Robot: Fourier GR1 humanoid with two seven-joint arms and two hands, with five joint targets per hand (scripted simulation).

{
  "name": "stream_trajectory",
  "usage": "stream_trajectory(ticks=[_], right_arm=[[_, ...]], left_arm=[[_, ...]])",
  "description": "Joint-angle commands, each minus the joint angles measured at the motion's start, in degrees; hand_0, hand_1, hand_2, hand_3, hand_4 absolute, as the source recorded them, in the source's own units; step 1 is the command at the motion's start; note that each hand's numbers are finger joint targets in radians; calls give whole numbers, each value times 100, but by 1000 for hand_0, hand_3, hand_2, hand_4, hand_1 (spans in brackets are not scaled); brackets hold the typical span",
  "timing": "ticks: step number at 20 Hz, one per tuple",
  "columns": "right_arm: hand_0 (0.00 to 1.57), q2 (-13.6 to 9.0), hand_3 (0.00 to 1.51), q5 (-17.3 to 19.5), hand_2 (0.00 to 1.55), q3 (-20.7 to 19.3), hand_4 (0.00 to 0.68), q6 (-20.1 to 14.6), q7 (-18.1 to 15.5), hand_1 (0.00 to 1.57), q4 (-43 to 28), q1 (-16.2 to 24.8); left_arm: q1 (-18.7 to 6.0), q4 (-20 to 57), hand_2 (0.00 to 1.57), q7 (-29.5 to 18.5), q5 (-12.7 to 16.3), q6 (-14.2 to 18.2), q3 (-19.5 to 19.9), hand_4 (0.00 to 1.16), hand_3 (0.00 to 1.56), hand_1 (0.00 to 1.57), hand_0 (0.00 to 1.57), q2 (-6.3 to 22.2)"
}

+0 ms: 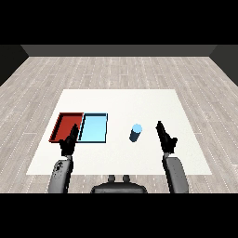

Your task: Pick the blue can and put it in the blue box

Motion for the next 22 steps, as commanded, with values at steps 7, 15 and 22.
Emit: stream_trajectory(ticks=[7,15,22], right_arm=[[0,285,0,-726,0,-362,0,489,-702,0,222,-800],[0,-166,0,-1474,0,-855,0,1323,-990,0,65,-482],[0,-193,0,-1444,0,-873,0,1395,-915,0,452,-763]], left_arm=[[-701,-552,0,-1189,467,-244,142,0,0,0,0,-301],[-302,-190,0,-2290,711,-842,384,0,0,0,0,-69],[-435,-130,0,-2300,612,-723,276,0,0,0,0,-231]])
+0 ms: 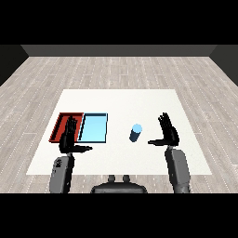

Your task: Pick the blue can and put it in the blue box

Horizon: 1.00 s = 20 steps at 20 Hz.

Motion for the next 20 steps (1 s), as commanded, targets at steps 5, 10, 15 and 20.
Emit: stream_trajectory(ticks=[5,10,15,20], right_arm=[[0,-50,0,-152,0,-87,0,84,166,0,320,-433],[0,247,0,-164,0,81,0,-184,327,0,-90,-128],[0,429,0,-263,0,267,0,-397,835,0,-308,-268],[0,745,0,-108,0,505,0,-650,-47,0,880,-576]], left_arm=[[29,-5,0,-96,-276,308,-148,0,0,0,0,-213],[-158,-56,0,11,-75,175,-77,0,0,0,0,-143],[-9,167,0,-249,293,-250,366,0,0,0,0,204],[-67,13,0,93,302,-58,199,0,0,0,0,9]])
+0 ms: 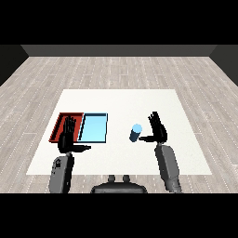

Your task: Pick the blue can and put it in the blue box

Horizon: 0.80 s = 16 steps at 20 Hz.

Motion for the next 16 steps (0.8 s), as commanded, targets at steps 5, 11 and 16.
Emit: stream_trajectory(ticks=[5,11,16], right_arm=[[0,182,0,-170,0,522,0,-461,-502,0,684,-92],[0,181,0,-296,0,219,0,-99,-796,0,1241,-148],[0,185,0,-324,0,580,0,-170,-1394,0,1783,-44]], left_arm=[[-231,393,0,-106,121,-101,185,0,0,0,0,112],[461,-549,0,138,-86,16,-256,0,0,0,0,-150],[-294,99,0,223,202,-107,229,0,0,0,0,195]])
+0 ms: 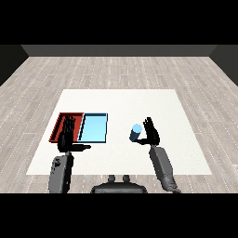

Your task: Pick the blue can and put it in the blue box

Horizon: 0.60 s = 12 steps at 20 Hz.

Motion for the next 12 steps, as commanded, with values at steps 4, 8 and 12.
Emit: stream_trajectory(ticks=[4,8,12], right_arm=[[0,28,0,-236,0,57,0,-62,-209,0,927,-613],[0,29,0,-479,0,241,0,-455,-310,0,1414,-1189],[0,30,0,-526,0,545,0,-372,-493,0,1122,-609]], left_arm=[[497,-211,0,-273,-187,54,-254,0,0,0,0,-236],[66,184,0,-112,103,-149,93,0,0,0,0,57],[361,-71,0,-209,21,-113,-107,0,0,0,0,-122]])
